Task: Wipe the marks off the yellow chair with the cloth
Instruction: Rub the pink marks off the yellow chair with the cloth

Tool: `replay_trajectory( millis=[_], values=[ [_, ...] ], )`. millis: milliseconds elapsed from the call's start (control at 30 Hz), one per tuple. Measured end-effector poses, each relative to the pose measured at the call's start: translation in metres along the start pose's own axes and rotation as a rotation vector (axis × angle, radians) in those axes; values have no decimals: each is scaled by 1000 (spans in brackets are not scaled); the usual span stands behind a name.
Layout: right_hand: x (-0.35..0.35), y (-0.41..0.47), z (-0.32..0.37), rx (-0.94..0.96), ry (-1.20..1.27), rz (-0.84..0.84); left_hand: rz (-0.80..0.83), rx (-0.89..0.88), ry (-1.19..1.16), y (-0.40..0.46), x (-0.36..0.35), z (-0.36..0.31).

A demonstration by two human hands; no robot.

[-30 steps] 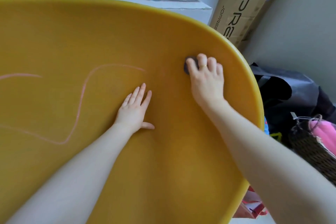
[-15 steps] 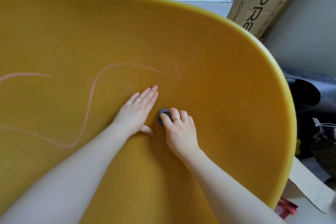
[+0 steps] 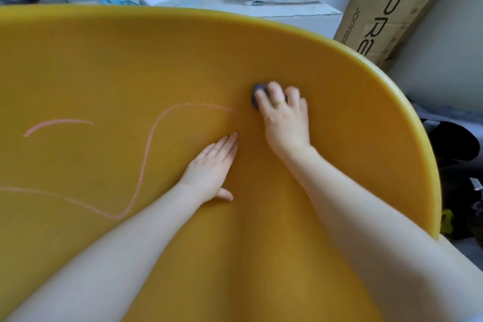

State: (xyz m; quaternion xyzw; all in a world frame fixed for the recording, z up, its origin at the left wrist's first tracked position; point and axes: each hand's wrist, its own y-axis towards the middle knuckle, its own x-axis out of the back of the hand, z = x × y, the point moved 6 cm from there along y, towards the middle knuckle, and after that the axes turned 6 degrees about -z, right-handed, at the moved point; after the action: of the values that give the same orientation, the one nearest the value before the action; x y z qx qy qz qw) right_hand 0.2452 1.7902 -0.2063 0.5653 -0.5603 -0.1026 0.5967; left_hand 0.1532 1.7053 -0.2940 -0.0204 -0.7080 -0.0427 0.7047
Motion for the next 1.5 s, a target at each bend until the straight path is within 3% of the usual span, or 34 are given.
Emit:
replay_trajectory(
  millis=[133, 267, 333, 500, 600, 700, 900, 1000, 1333, 1500],
  values=[
    [-11, -83, 54, 42, 179, 222, -102, 87, 17, -2, 22, 28],
    [-13, -81, 62, 209, 178, 227, -222, 253, 192, -3, 57, 71],
    [-14, -57, 50, 265, 124, 175, -194, 333, 263, 1, 63, 84],
    [-5, 46, 1, 13, -5, -197, -152, 367, 316, 8, 58, 91],
    [-3, 75, -6, -42, -42, -293, -179, 354, 309, 10, 59, 96],
    [-16, 62, 9, -99, 39, -227, -205, 334, 300, 13, 56, 99],
    [-36, -49, 85, 96, 338, 153, -294, 313, 339, 9, 58, 99],
    [-34, -68, 97, 138, 338, 219, -264, 318, 302, 8, 55, 97],
    [-13, 92, 25, -62, 155, -261, -294, 296, 247, 7, 55, 100],
    [-33, 70, 47, -121, 234, -256, -408, 278, 305, 13, 52, 108]
  ],
)
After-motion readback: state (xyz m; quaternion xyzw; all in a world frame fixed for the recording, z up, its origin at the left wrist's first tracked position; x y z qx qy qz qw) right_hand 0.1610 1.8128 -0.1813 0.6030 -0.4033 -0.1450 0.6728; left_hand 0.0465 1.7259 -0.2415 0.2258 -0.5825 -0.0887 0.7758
